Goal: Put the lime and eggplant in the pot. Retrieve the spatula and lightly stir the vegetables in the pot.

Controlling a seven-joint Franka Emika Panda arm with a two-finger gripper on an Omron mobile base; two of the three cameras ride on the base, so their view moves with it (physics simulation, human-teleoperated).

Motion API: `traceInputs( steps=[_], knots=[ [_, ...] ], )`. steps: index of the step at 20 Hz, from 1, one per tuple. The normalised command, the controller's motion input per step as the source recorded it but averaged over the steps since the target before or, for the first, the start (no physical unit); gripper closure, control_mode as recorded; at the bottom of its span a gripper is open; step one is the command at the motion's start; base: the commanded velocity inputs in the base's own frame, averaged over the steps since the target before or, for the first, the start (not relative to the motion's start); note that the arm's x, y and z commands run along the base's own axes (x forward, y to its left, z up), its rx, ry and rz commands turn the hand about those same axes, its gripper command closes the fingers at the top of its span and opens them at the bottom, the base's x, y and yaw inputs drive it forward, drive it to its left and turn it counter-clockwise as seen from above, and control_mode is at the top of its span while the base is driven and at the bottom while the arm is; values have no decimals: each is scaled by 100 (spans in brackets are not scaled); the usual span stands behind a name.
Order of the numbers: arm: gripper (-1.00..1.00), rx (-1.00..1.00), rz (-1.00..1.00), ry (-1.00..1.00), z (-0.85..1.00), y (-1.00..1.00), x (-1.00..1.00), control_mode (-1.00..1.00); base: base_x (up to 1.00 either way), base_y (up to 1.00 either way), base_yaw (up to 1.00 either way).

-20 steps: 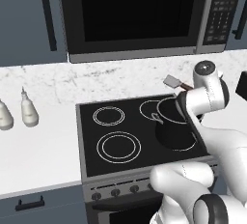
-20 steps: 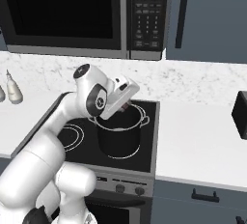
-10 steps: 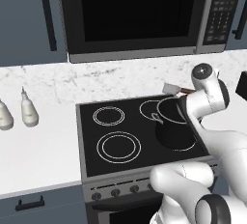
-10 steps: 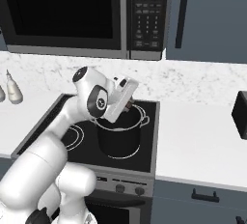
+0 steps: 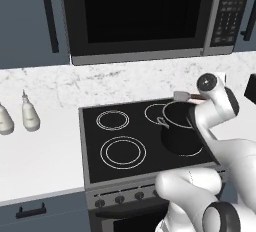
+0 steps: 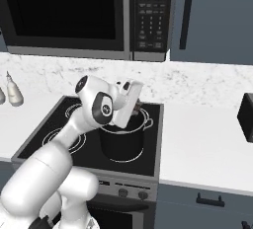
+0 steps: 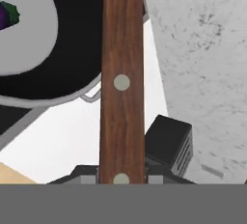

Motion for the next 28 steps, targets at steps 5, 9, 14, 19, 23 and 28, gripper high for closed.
traceInputs(
  steps=[5,9,14,19,23,28],
  knots=[
    [100,-13,9,9,0,-16,15,-100,0,0,0],
    [100,-20,16,14,0,-9,25,-100,0,0,0],
    [100,-14,10,10,0,-8,14,-100,0,0,0],
    [100,-14,8,3,0,-3,7,-100,0,0,0],
    [100,-20,18,6,0,0,20,-100,0,0,0],
    [100,-20,20,8,0,0,16,-100,0,0,0]
  ],
)
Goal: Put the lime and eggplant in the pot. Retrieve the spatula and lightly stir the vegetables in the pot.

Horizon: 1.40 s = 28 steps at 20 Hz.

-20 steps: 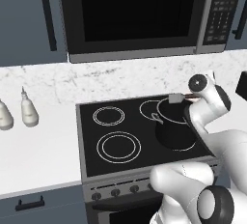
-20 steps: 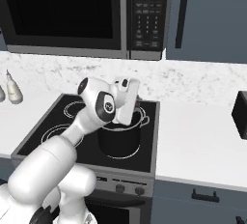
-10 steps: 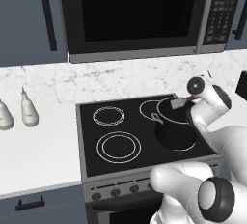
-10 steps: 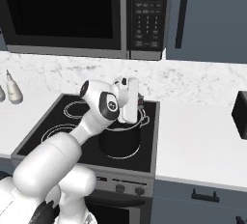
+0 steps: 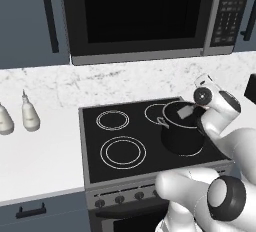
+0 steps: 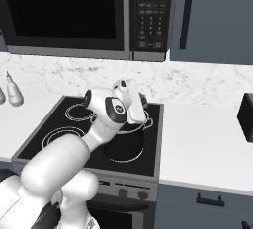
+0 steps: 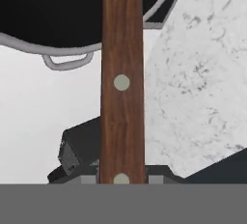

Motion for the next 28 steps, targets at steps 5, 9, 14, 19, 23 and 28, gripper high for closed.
traceInputs(
  steps=[5,9,14,19,23,28],
  knots=[
    [100,-20,24,7,0,0,8,-100,0,0,0],
    [100,-21,20,7,0,0,0,-100,0,0,0],
    [100,-26,13,12,0,0,0,-100,0,0,0],
    [100,-30,3,12,0,0,0,-100,0,0,0],
    [100,-33,0,18,0,1,0,-100,0,0,0],
    [100,-26,0,13,0,22,0,-100,0,0,0]
  ],
)
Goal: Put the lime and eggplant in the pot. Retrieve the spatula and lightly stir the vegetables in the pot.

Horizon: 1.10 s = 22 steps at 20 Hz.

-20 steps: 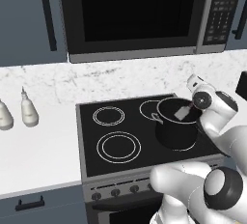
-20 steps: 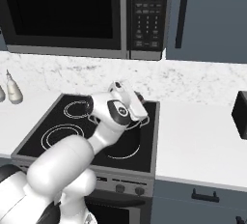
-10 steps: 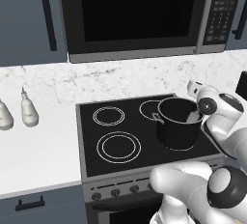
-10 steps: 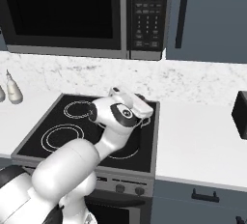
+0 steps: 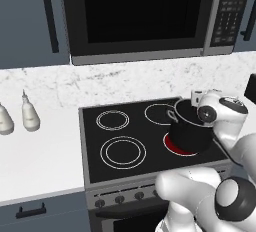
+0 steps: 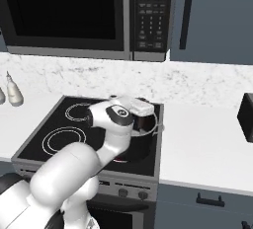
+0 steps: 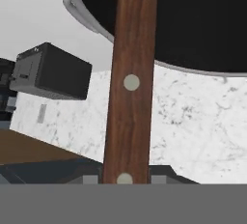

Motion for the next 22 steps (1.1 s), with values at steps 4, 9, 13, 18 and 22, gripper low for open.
traceInputs(
  steps=[4,9,13,18,22],
  knots=[
    [100,-15,3,0,0,54,24,-100,0,0,0],
    [100,-5,9,-9,0,75,26,-100,0,0,0],
    [100,0,5,-3,0,36,0,-100,0,0,0],
    [100,-1,0,-1,-4,8,-5,-100,0,0,0],
    [100,0,-1,0,-1,6,0,-100,0,0,0]
  ],
)
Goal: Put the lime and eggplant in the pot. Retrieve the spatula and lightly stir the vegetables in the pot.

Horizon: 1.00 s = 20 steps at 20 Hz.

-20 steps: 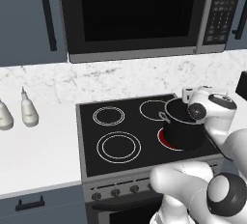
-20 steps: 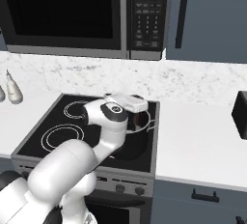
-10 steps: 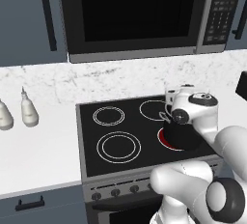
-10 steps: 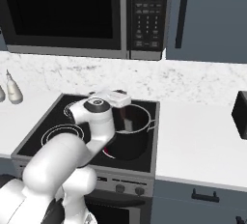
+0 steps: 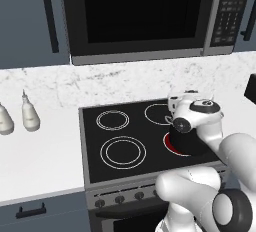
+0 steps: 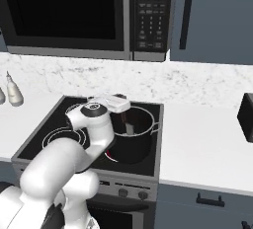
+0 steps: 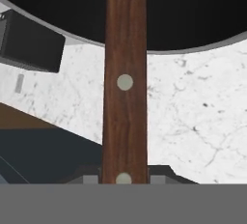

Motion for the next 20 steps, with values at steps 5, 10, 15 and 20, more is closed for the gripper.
traceInputs(
  steps=[5,10,15,20],
  knots=[
    [100,0,0,-2,-12,0,0,-100,0,0,0],
    [100,0,0,-17,-38,0,1,-100,0,0,0],
    [100,0,0,-20,-49,0,1,-100,0,0,0],
    [100,0,0,-6,-41,0,0,-100,0,0,0]
  ],
)
